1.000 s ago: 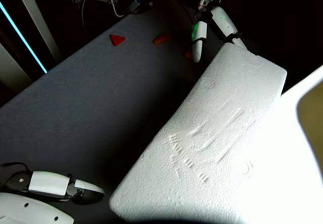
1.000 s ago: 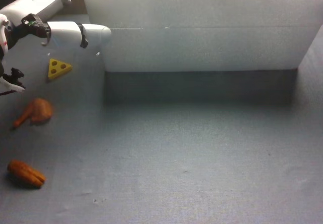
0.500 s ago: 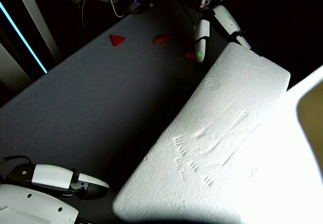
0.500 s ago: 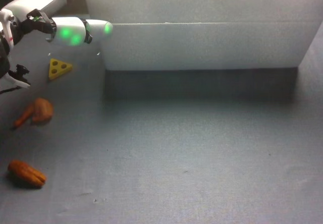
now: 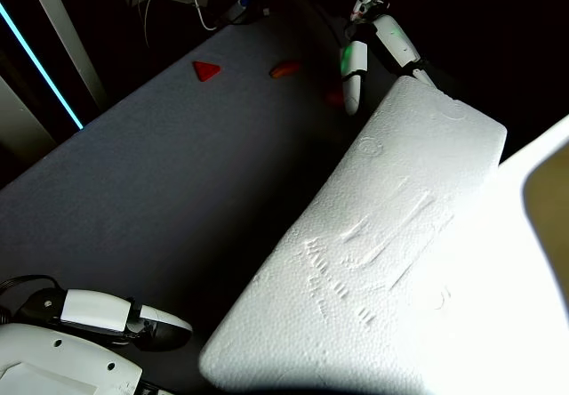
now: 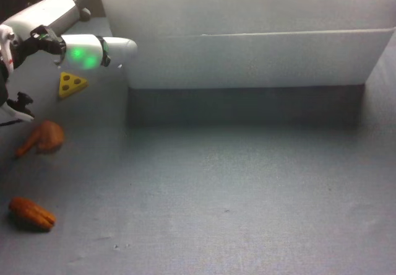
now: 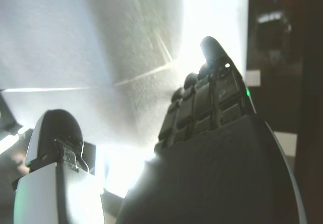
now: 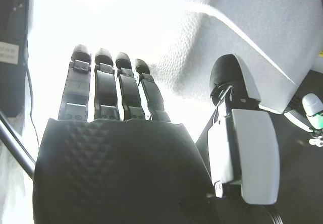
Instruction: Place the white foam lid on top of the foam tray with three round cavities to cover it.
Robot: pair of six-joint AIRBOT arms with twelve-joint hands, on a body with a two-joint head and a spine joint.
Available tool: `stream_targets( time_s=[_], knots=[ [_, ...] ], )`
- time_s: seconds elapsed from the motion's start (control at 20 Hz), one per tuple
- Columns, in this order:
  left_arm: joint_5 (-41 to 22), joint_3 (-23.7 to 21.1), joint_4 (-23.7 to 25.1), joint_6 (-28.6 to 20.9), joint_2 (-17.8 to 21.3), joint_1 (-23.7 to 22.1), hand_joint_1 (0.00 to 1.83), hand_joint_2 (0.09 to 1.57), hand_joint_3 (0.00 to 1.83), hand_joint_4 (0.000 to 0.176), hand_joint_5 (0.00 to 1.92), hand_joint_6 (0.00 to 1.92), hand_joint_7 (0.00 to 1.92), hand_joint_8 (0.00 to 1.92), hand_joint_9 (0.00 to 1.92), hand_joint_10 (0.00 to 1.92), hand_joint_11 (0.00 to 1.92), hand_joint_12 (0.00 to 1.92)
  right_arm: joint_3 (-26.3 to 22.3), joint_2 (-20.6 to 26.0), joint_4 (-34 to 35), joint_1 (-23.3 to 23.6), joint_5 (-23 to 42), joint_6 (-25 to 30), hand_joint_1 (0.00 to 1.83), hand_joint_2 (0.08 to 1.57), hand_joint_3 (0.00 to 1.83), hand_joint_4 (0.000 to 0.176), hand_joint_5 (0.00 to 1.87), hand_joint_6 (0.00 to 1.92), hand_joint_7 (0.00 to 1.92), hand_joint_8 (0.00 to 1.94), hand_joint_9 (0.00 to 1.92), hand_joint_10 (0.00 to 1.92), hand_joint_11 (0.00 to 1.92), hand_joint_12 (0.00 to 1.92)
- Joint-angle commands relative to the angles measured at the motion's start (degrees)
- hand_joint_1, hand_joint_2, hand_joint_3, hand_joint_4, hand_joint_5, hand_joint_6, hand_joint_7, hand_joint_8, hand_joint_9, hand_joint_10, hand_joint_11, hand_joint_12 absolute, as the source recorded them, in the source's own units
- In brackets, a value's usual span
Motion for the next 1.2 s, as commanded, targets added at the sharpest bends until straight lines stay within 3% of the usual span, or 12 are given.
stream_targets(
  time_s=[0.0, 0.05, 0.2, 0.3, 0.4, 0.45, 0.65, 0.7, 0.8, 0.9, 0.95, 1.15],
  knots=[
    [-7.7, -0.3, 0.3, -0.3, 0.6, 0.1, 0.49, 1.05, 0.0, 0.001, 0.0, 0.0, 0.0, 0.0, 0.0, 0.0, 0.0, 0.86, -0.1, 1.3, -1.4, 0.6, 6.5, 0.1, 0.38, 1.22, 0.0, 0.0, 0.0, 0.0, 0.0, 0.0, 0.0, 0.0, 0.0, 0.0],
    [-8.2, -0.5, 0.3, -0.5, 0.8, 0.5, 0.49, 1.05, 0.0, 0.001, 0.0, 0.0, 0.0, 0.0, 0.0, 0.0, 0.0, 0.86, -0.5, 1.5, -1.6, 0.3, 6.7, 0.1, 0.38, 1.22, 0.0, 0.0, 0.0, 0.0, 0.0, 0.0, 0.0, 0.0, 0.0, 0.0],
    [-8.3, -0.5, 0.3, -0.6, 0.9, 0.5, 0.48, 1.05, 0.0, 0.029, 0.0, 0.0, 0.0, 0.0, 0.0, 0.0, 0.0, 0.7, -1.1, 2.1, -1.6, -0.3, 7.4, 0.2, 0.4, 1.23, 0.0, 0.0, 0.0, 0.0, 0.0, 0.0, 0.0, 0.0, 0.0, 0.0],
    [-7.9, -0.3, 0.7, -0.6, 0.8, -0.1, 0.48, 1.04, 0.0, 0.026, 0.0, 0.0, 0.0, 0.0, 0.0, 0.0, 0.0, 0.58, -0.9, 2.2, -1.1, -1.0, 7.6, 0.4, 0.47, 1.23, 0.0, 0.0, 0.0, 0.0, 0.0, 0.0, 0.0, 0.0, 0.0, 0.0],
    [-7.0, 0.2, 1.5, -0.6, 0.5, -0.9, 0.49, 1.05, 0.0, 0.008, 0.0, 0.0, 0.0, 0.0, 0.0, 0.0, 0.0, 0.58, -0.2, 1.9, -0.2, -1.5, 7.5, 0.6, 0.53, 1.24, 0.0, 0.0, 0.0, 0.0, 0.0, 0.0, 0.0, 0.0, 0.0, 0.0],
    [-6.5, 0.5, 1.7, -0.5, 0.3, -1.3, 0.5, 1.04, 0.0, 0.023, 0.0, 0.0, 0.0, 0.0, 0.0, 0.0, 0.0, 0.64, 0.2, 1.8, 0.2, -1.7, 7.3, 0.6, 0.53, 1.25, 0.01, 0.0, 0.0, 0.0, 0.0, 0.0, 0.0, 0.0, 0.0, 0.0],
    [-4.6, 1.8, 1.8, -0.5, -0.7, -1.8, 0.5, 1.05, 0.0, 0.017, 0.0, 0.0, 0.0, 0.0, 0.0, 0.0, 0.0, 0.73, 2.4, 0.7, 2.1, -1.9, 6.2, 0.6, 0.52, 1.24, 0.0, 0.0, 0.0, 0.0, 0.0, 0.0, 0.0, 0.0, 0.0, 0.0],
    [-4.4, 1.9, 1.6, -0.4, -0.7, -1.6, 0.51, 1.06, 0.0, 0.003, 0.0, 0.0, 0.0, 0.0, 0.0, 0.0, 0.0, 0.8, 2.5, 0.7, 2.3, -2.0, 6.2, 0.4, 0.53, 1.24, 0.0, 0.0, 0.0, 0.0, 0.0, 0.0, 0.0, 0.0, 0.0, 0.0],
    [-4.6, 1.7, 0.7, -0.2, -0.2, -0.8, 0.51, 1.06, 0.0, 0.006, 0.0, 0.0, 0.0, 0.0, 0.02, 0.01, 0.0, 0.98, 2.4, 0.9, 2.5, -2.2, 6.3, 0.4, 0.55, 1.23, 0.0, 0.0, 0.0, 0.0, 0.0, 0.0, 0.0, 0.0, 0.0, 0.0],
    [-5.4, 1.1, 0.0, -0.1, 0.5, 0.3, 0.51, 1.06, 0.0, 0.006, 0.0, 0.0, 0.0, 0.0, 0.02, 0.0, 0.0, 1.0, 2.1, 1.1, 2.5, -2.5, 6.6, 0.4, 0.54, 1.22, 0.0, 0.0, 0.0, 0.0, 0.0, 0.0, 0.0, 0.0, 0.0, 0.0],
    [-5.7, 0.9, -0.2, -0.1, 0.8, 0.8, 0.5, 1.05, 0.0, 0.016, 0.0, 0.0, 0.0, 0.0, 0.01, 0.0, 0.0, 0.94, 1.9, 1.2, 2.5, -2.6, 6.7, 0.4, 0.54, 1.22, 0.0, 0.0, 0.0, 0.0, 0.0, 0.0, 0.0, 0.0, 0.0, 0.0],
    [-6.1, 0.5, -1.7, 0.4, 1.5, 2.2, 0.52, 1.06, 0.0, 0.008, 0.0, 0.0, 0.0, 0.0, 0.0, 0.0, 0.0, 0.87, 1.5, 1.6, 2.5, -3.2, 7.0, 0.4, 0.5, 1.23, 0.0, 0.0, 0.0, 0.0, 0.0, 0.0, 0.0, 0.0, 0.0, 0.0]
  ],
)
